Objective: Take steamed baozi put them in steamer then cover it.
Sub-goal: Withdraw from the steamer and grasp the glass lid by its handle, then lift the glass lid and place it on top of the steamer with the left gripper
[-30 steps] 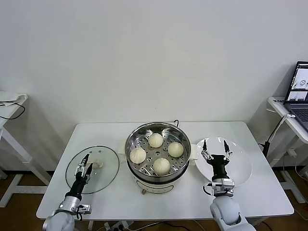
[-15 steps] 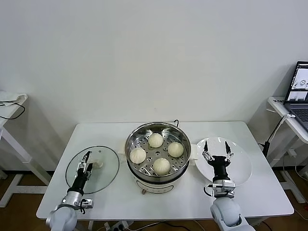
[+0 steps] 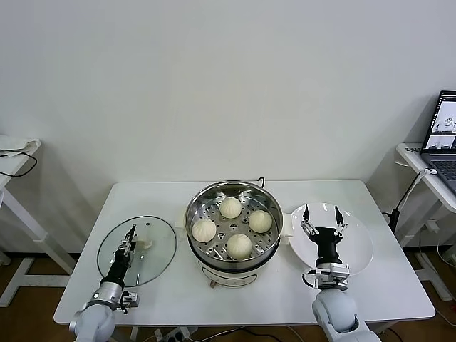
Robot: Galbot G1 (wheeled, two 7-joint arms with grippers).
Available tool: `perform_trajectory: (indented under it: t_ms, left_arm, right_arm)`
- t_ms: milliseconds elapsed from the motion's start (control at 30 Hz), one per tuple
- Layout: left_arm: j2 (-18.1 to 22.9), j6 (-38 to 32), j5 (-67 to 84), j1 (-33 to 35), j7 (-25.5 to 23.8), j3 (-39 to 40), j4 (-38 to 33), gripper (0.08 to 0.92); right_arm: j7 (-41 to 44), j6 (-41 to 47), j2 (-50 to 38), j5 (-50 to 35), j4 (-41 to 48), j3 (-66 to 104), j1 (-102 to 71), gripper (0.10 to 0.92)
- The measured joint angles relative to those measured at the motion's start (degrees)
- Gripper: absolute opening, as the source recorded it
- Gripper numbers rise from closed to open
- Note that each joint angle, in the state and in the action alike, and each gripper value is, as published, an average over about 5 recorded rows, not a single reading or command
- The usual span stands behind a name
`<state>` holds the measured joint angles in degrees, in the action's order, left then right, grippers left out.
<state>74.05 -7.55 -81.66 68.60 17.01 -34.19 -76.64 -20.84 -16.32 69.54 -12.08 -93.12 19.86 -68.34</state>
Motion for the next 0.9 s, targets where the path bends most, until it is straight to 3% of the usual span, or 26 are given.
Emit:
perform_trajectory:
  t_ms: [300, 633, 900]
  left_arm:
    - [0.2, 0.5, 0.5, -0.2, -0.9, 0.3, 0.1, 0.198]
    - [-0.3, -0.2, 1.8, 0.8, -0.7, -1.2, -2.7, 0.194]
    - [-2.4, 0.5, 5.2, 3.6, -1.4, -4.9, -10.8, 0.194]
  right_arm:
    - [-0.1, 0.1, -0.3, -0.1, -0.2, -0.2, 0.4, 0.823]
    - [0.1, 0.0, -0.5, 0.0, -0.1, -0.1, 0.3, 0.823]
    - [0.3, -0.1, -0.2, 0.1, -0.2, 0.1, 0.4, 0.823]
